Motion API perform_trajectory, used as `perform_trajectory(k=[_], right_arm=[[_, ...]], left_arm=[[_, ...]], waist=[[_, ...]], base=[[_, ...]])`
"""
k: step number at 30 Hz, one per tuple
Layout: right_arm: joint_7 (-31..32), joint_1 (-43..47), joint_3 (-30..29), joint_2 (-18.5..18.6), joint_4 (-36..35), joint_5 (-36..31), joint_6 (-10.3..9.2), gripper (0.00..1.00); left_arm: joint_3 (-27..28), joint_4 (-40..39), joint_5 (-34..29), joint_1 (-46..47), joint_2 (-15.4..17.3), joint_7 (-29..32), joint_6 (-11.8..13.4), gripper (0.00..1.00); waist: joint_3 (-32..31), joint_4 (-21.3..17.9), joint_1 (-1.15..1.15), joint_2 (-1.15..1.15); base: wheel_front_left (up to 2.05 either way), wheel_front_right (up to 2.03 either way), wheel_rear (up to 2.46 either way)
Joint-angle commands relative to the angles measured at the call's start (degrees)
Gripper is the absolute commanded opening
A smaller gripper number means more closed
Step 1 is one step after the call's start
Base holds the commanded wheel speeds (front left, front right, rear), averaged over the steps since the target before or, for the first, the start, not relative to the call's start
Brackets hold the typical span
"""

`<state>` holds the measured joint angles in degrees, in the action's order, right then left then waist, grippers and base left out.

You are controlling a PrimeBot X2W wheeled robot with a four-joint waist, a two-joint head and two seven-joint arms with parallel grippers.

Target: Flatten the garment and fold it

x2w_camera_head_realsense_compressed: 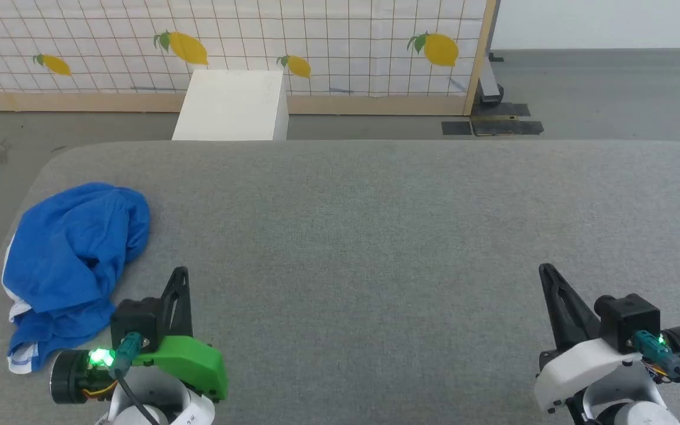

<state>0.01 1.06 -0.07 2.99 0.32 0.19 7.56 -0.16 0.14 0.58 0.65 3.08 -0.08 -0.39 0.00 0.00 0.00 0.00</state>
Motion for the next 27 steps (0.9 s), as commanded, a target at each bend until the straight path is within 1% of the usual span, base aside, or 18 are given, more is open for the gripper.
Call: perform_trajectory(k=[1,27], right_arm=[[0.0,-1.1,0.1,-0.1,-0.3,-0.2,-0.08,0.0],[0.0,-1.1,0.1,-0.1,-0.3,-0.2,-0.08,0.0]], left_arm=[[0.2,-0.1,-0.6,-0.6,-0.2,0.1,0.4,0.0],[0.2,-0.1,-0.6,-0.6,-0.2,0.1,0.4,0.0]], waist=[[0.0,0.0,0.0,0.0],[0.0,0.0,0.0,0.0]], base=[[0.0,0.0,0.0],[0.0,0.0,0.0]])
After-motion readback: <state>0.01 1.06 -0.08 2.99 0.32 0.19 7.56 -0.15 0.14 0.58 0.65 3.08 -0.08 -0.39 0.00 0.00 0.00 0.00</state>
